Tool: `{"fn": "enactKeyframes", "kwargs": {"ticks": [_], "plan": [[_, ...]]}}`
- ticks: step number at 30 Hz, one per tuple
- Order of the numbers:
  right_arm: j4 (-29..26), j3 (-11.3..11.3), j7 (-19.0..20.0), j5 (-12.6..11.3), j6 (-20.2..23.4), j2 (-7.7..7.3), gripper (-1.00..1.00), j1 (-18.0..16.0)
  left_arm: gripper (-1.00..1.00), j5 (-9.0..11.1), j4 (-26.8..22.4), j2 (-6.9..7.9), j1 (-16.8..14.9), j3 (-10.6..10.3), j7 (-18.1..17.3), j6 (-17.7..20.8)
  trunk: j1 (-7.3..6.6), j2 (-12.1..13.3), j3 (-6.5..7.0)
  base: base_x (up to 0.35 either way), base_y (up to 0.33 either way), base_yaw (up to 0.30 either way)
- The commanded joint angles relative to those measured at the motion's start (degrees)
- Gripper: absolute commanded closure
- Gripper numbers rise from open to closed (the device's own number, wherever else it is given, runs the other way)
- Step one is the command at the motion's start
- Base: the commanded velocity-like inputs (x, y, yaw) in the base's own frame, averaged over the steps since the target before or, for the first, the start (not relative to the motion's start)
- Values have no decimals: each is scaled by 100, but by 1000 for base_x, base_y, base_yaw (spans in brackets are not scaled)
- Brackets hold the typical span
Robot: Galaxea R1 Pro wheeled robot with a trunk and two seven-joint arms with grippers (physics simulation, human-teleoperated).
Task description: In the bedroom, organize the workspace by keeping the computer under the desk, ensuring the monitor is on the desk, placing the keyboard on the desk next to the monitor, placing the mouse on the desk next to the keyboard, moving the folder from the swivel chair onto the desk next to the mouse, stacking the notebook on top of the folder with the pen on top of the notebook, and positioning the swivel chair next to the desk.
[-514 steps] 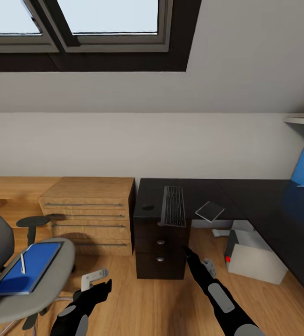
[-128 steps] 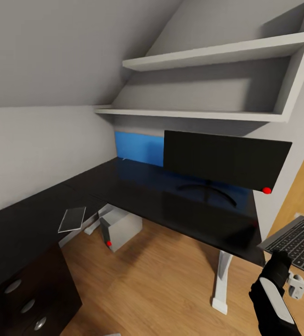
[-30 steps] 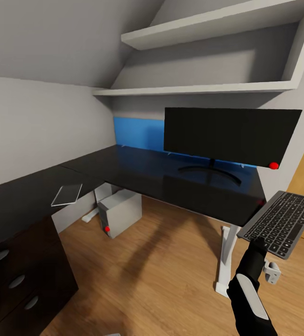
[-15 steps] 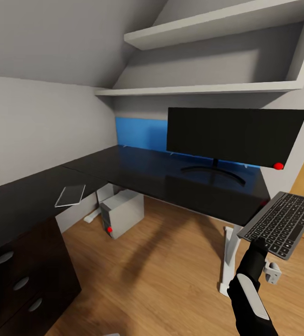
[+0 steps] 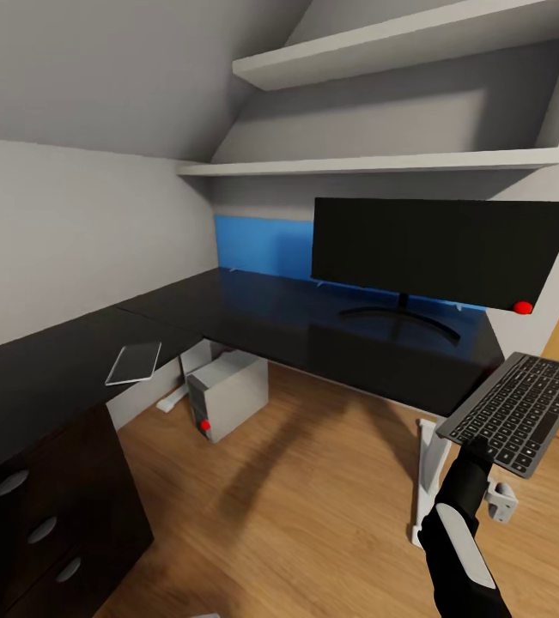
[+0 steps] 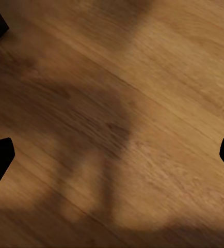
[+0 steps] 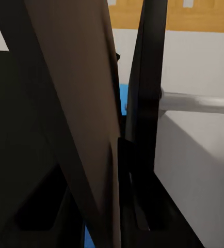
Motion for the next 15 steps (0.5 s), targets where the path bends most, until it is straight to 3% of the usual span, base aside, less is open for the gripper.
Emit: {"fn": "enactKeyframes", "kwargs": {"ticks": [1, 7, 15], "plan": [[409, -5, 52, -191, 48, 3, 100, -2, -100, 60, -2, 5, -4, -32, 43, -8, 0, -2, -6, 8, 8, 0], [409, -5, 49, -191, 48, 4, 100, 0, -100, 60, -2, 5, -4, -30, 43, -8, 0, -2, -6, 3, 16, 0], [409, -5, 46, -191, 48, 0, 100, 0, -100, 60, -2, 5, -3, -33, 43, -6, 0, -2, -6, 69, 145, 0]]}}
